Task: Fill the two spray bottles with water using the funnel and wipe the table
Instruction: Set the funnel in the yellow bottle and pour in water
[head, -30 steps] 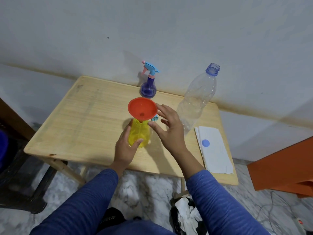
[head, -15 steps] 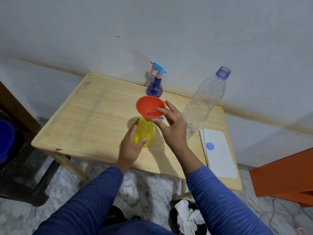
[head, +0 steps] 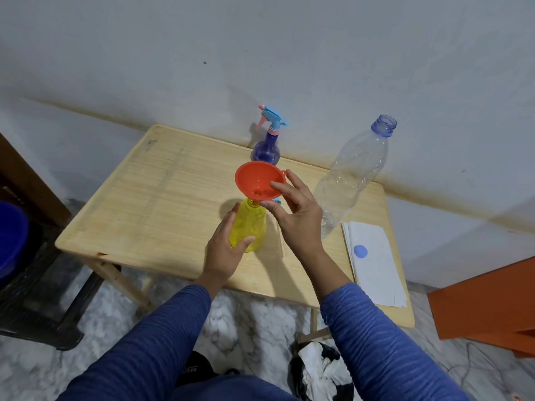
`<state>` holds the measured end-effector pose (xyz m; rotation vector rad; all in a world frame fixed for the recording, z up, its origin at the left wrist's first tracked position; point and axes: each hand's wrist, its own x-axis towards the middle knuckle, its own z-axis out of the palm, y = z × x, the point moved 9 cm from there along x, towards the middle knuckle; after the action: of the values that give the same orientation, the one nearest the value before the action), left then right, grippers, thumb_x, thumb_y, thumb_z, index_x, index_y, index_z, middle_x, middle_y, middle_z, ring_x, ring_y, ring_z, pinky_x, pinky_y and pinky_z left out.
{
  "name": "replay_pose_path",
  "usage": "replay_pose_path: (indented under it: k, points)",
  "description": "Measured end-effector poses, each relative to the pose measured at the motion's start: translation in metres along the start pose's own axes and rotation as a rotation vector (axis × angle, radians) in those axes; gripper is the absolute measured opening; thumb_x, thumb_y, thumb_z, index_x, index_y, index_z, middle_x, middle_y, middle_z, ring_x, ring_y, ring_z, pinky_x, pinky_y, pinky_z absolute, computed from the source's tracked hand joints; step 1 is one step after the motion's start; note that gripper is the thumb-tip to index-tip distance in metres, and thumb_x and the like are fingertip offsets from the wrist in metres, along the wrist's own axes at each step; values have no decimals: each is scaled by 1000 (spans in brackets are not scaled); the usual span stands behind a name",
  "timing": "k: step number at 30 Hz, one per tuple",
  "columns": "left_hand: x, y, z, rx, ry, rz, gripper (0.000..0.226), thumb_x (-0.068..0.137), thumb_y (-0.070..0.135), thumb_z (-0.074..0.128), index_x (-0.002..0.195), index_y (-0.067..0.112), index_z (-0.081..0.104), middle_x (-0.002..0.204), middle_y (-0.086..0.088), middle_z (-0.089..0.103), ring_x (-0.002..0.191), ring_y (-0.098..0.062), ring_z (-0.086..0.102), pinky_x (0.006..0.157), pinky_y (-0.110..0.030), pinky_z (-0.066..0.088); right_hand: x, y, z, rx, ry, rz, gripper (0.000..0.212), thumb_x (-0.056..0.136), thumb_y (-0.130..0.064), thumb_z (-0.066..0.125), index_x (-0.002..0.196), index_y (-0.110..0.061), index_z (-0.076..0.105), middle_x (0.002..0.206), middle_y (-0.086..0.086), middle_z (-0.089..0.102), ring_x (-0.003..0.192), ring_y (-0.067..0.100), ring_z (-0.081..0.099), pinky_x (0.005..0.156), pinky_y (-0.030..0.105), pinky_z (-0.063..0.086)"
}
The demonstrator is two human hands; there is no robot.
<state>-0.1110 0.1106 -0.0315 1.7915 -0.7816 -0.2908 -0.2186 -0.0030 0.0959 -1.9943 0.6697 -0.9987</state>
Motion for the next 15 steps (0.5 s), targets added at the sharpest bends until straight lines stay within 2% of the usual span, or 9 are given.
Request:
replay_pose_path:
  k: [8,15]
  points:
    - [0,1,1,-3,-10,12,75,81,27,71,144,23,31,143,7,40,126,-3,36,102,-23,33,1,0,0,1,-10,3,40,69,-23,81,107,-26,67,138,9,50,127,19,48,99,41,49]
    - [0,0,2,-14,-10,10,75,80,27,71,144,22,31,140,13,37,128,-7,38,103,-25,33,0,2,-1,0,-9,8,41,69,-24,81,107,-26,68,138,8,50,128,19,48,98,43,49]
